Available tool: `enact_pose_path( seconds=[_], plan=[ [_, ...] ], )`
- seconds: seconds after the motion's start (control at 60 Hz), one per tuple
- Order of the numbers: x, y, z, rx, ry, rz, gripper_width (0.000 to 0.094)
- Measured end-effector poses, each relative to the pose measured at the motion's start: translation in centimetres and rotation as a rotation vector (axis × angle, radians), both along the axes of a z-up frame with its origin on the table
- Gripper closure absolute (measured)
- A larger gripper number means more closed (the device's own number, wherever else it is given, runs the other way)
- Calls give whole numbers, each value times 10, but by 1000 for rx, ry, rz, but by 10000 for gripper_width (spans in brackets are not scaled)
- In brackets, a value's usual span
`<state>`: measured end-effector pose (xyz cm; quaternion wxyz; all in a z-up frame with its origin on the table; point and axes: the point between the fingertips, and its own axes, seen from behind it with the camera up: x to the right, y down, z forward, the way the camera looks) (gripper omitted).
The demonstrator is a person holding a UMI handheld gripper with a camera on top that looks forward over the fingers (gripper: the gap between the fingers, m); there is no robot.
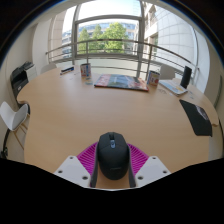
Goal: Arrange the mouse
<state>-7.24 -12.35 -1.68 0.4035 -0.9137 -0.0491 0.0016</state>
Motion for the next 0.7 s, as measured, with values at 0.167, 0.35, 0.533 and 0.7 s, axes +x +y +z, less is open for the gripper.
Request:
enact_pose_path(
  seconds=[0.167, 0.35, 0.533, 0.7],
  plan=[
    [-4, 7, 27, 12, 18, 50, 559],
    [25, 49, 167, 243, 129, 64, 559],
    [166, 113, 285, 467, 178, -13, 561],
    [347, 157, 205, 376, 85, -168, 563]
  ],
)
